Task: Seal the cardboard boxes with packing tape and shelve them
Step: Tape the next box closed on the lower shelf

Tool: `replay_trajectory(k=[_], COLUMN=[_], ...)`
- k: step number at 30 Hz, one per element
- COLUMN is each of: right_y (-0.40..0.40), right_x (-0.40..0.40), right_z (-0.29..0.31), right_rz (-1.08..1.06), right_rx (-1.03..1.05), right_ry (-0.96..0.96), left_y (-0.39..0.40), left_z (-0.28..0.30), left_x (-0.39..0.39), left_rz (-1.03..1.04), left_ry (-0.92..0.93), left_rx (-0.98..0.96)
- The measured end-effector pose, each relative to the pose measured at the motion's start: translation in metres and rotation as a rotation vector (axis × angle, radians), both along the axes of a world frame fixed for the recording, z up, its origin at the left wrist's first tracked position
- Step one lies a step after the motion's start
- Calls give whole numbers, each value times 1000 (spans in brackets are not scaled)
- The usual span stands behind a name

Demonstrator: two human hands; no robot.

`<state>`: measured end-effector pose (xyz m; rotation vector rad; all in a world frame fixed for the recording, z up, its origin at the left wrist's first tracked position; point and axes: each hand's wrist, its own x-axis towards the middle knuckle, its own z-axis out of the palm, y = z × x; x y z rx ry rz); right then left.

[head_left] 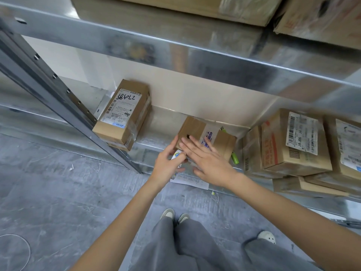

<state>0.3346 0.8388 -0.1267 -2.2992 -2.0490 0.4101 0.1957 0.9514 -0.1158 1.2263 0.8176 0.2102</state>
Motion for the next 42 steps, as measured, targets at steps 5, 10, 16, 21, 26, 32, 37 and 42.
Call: replay_trajectory(k=[5, 10, 16, 21, 26, 32, 37, 42], right_y=[6, 15, 15, 11, 12, 31, 40, 38], right_x=[26, 40, 13, -8, -19, -20, -18, -16], right_z=[15, 22, 27, 23, 10, 8, 5, 4], right_rz=[-316, -485, -676, -867, -974, -967, -951, -949], right_rx=[-147, -214, -50, 81, 54, 366, 422, 392], right_ry=[-28, 21, 438, 1067, 1470, 1127, 1159, 1159], left_y=[-4, -15, -5, 1, 10, 11, 16, 33], left_z=[-2, -11, 16, 34, 20, 14, 17, 17], left_x=[-10, -33, -22, 8, 32, 57, 62, 38], left_rz=[63, -30, 341, 422, 288, 89, 76, 166], left_ry=[64, 125, -136, -234, -91, 61, 59, 40], left_rx=[102, 376, 333, 335, 545, 729, 784, 783])
